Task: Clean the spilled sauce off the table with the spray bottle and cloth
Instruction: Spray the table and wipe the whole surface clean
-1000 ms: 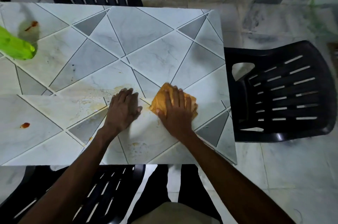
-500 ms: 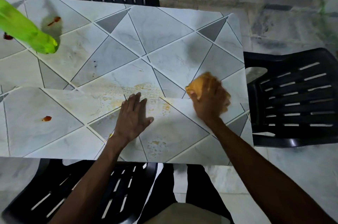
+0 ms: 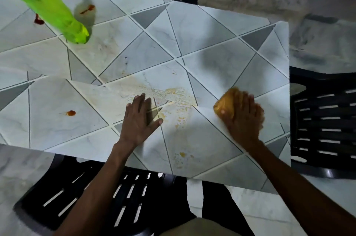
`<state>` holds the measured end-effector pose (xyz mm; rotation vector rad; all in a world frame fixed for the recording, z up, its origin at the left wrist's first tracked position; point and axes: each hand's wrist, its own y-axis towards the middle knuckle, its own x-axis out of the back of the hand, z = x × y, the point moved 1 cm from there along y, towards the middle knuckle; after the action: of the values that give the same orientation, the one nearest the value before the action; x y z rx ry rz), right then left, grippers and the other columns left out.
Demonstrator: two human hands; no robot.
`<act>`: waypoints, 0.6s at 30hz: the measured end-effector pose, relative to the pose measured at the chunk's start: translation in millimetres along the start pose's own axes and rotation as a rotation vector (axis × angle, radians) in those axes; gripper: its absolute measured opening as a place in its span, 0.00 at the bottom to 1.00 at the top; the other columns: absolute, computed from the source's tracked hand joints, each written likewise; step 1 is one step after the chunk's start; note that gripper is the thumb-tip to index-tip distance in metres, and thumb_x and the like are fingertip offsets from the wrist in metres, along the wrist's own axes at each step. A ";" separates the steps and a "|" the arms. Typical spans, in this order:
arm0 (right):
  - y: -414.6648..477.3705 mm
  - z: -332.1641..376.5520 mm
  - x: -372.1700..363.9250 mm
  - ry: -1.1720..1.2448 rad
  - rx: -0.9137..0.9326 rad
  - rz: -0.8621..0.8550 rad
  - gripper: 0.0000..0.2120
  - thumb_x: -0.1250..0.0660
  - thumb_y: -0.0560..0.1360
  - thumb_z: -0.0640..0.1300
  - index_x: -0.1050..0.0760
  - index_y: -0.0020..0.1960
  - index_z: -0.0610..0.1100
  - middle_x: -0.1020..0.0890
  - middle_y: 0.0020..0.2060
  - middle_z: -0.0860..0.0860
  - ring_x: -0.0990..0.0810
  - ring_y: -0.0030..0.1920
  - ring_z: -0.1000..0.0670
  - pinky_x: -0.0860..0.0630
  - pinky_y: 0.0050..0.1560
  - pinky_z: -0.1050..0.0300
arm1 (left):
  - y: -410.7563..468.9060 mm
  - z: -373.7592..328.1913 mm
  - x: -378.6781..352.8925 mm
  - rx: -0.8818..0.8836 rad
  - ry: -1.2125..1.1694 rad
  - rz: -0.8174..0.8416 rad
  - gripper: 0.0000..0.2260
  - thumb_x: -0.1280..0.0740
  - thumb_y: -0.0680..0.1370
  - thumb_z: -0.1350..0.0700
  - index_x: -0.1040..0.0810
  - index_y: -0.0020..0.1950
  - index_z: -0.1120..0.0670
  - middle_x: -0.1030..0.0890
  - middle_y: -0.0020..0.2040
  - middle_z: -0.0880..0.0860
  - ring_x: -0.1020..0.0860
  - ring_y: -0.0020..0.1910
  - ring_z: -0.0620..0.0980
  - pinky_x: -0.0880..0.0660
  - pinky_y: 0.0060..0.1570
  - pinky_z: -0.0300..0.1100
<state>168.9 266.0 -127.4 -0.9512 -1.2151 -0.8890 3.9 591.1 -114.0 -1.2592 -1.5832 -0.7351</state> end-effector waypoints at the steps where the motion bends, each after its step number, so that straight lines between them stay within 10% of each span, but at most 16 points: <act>1: 24.4 17.2 0.7 0.022 -0.076 -0.025 0.39 0.50 0.79 0.68 0.46 0.81 0.44 0.37 0.78 0.38 0.40 0.77 0.35 0.42 0.74 0.34 | -2.1 1.7 0.9 -0.002 0.000 -0.015 0.37 0.35 0.73 0.34 0.32 0.71 0.61 0.35 0.74 0.61 0.37 0.74 0.63 0.34 0.65 0.62; 7: 39.6 159.7 -4.0 -0.001 0.261 0.010 0.40 0.50 0.79 0.68 0.48 0.82 0.44 0.44 0.80 0.39 0.47 0.80 0.37 0.50 0.77 0.33 | -19.3 17.7 14.3 0.104 -0.075 -0.122 0.33 0.36 0.76 0.37 0.33 0.74 0.57 0.35 0.76 0.56 0.39 0.76 0.56 0.35 0.69 0.57; 12: -66.8 136.2 -10.6 0.048 0.616 0.079 0.38 0.45 0.78 0.70 0.42 0.81 0.49 0.44 0.81 0.46 0.48 0.81 0.43 0.45 0.76 0.37 | -23.4 32.5 39.4 0.182 -0.190 -0.219 0.33 0.38 0.76 0.37 0.33 0.74 0.57 0.32 0.74 0.56 0.36 0.73 0.54 0.37 0.68 0.47; 18: -18.6 59.2 -4.6 -0.048 0.330 0.069 0.38 0.45 0.77 0.69 0.43 0.81 0.50 0.41 0.80 0.46 0.41 0.79 0.39 0.43 0.75 0.37 | -19.8 56.0 34.9 0.148 -0.085 -0.168 0.33 0.33 0.75 0.38 0.30 0.71 0.60 0.31 0.72 0.58 0.33 0.71 0.58 0.32 0.64 0.53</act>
<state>130.6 314.9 -124.4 -0.7461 -1.3130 -0.5904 -32.7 647.9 -100.5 -1.0722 -1.7949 -0.6621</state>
